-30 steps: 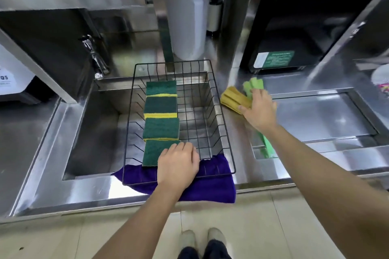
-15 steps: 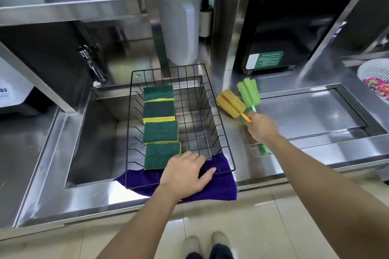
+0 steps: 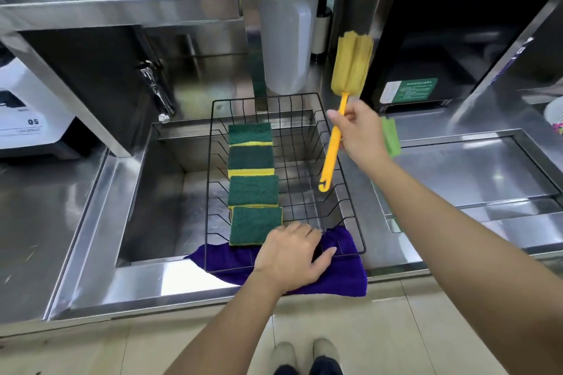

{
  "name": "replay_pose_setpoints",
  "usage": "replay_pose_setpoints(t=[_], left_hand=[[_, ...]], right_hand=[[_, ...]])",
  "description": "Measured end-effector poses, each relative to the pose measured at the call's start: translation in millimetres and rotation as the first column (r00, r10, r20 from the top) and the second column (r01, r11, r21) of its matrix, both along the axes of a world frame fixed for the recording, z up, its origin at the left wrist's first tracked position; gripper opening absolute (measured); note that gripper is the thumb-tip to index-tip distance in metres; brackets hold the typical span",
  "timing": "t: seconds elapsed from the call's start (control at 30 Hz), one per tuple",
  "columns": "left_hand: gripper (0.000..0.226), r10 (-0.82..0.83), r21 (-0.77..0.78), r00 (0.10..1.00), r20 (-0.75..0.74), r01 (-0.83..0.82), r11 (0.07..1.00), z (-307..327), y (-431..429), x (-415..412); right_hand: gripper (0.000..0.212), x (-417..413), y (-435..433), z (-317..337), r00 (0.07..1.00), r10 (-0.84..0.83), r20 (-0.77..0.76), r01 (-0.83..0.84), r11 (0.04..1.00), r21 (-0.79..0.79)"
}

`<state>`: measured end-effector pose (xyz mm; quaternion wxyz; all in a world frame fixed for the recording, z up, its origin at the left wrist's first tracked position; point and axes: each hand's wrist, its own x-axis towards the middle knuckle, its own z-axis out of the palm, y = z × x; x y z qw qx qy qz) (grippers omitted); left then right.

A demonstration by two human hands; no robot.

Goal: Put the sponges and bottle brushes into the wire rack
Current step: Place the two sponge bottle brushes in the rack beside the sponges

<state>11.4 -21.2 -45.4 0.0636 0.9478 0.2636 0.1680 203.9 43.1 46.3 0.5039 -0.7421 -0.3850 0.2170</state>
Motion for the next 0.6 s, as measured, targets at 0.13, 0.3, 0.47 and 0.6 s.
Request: replay_pose_setpoints(t=[0.13, 0.3, 0.47, 0.6], left_hand=[[0.044, -0.007, -0.004, 1.0, -0.026, 0.007, 1.0, 0, 0, -1], [0.041, -0.014, -0.027, 1.0, -0.005, 0.013, 1.0, 0, -2, -1], [0.041, -0.022, -0.048, 1.0, -0.008, 0.021, 0.999, -2, -2, 0], [0.04, -0.021, -0.058, 1.0, -0.012, 0.02, 0.998, 1, -3, 0]], right_hand=[[0.021, -29, 10, -33, 0.974, 0.157, -0.163, -0.198, 0.94, -0.276], [0.019, -47, 13, -71, 0.952, 0.248, -0.179, -0.304, 0.833, -0.463], [0.022, -61, 21, -90, 0.91, 0.287, -0.298, -0.41, 0.722, -0.557], [0.017, -61, 24, -99, 0.916, 0.323, -0.238, -0.4, 0.693, -0.599]])
